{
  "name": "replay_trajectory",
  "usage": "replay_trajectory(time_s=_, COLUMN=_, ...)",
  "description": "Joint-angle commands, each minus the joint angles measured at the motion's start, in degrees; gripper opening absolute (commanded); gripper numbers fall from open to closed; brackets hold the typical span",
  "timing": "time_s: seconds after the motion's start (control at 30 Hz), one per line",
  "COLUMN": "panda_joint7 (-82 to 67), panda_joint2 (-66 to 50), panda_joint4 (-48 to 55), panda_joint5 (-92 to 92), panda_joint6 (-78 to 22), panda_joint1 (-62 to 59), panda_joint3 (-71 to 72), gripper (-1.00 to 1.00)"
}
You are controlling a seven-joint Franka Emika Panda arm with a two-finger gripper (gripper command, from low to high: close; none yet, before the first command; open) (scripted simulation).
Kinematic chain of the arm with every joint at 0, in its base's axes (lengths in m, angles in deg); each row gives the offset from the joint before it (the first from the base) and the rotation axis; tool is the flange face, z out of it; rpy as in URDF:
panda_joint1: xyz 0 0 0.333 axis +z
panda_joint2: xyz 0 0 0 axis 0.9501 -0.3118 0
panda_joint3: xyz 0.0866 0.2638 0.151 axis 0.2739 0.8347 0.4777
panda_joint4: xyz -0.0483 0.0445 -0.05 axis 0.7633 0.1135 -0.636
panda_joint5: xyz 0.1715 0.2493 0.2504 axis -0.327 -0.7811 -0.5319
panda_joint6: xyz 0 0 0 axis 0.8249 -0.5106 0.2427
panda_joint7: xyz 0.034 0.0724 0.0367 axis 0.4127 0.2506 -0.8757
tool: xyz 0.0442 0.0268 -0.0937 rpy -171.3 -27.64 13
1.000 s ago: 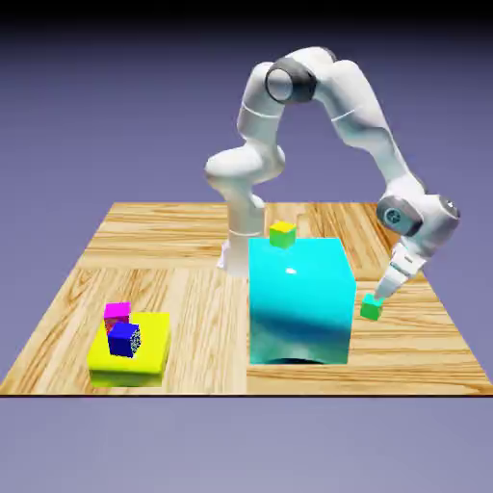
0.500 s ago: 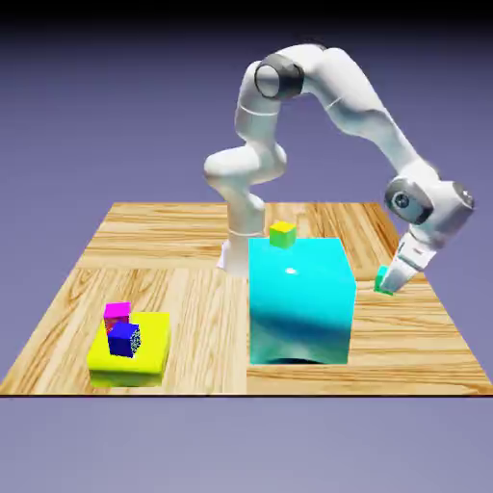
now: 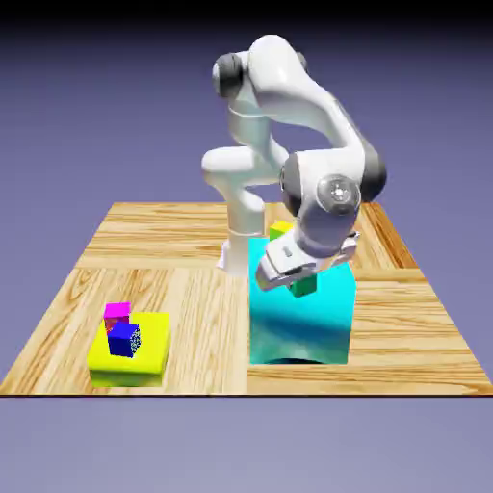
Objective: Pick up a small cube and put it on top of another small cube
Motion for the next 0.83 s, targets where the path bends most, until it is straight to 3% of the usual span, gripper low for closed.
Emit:
replay_trajectory(time_s=0.0, panda_joint7=1.30, panda_joint2=-0.65, panda_joint4=0.65, panda_joint5=-1.32, panda_joint6=0.14, panda_joint1=-1.16, panda_joint3=-2.08, gripper=-1.00)
replay_trajectory(time_s=0.47, panda_joint7=20.29, panda_joint2=-9.32, panda_joint4=5.16, panda_joint5=-18.95, panda_joint6=6.84, panda_joint1=-12.23, panda_joint3=-27.48, gripper=-1.00)
replay_trajectory(time_s=0.6, panda_joint7=18.68, panda_joint2=-10.89, panda_joint4=-2.70, panda_joint5=-20.82, panda_joint6=15.84, panda_joint1=-10.95, panda_joint3=-26.36, gripper=-1.00)
replay_trajectory(time_s=0.63, panda_joint7=18.68, panda_joint2=-10.89, panda_joint4=-2.70, panda_joint5=-20.82, panda_joint6=15.84, panda_joint1=-10.95, panda_joint3=-26.36, gripper=1.00)
replay_trajectory(time_s=0.8, panda_joint7=20.29, panda_joint2=-9.32, panda_joint4=5.16, panda_joint5=-18.95, panda_joint6=6.85, panda_joint1=-12.23, panda_joint3=-27.48, gripper=1.00)
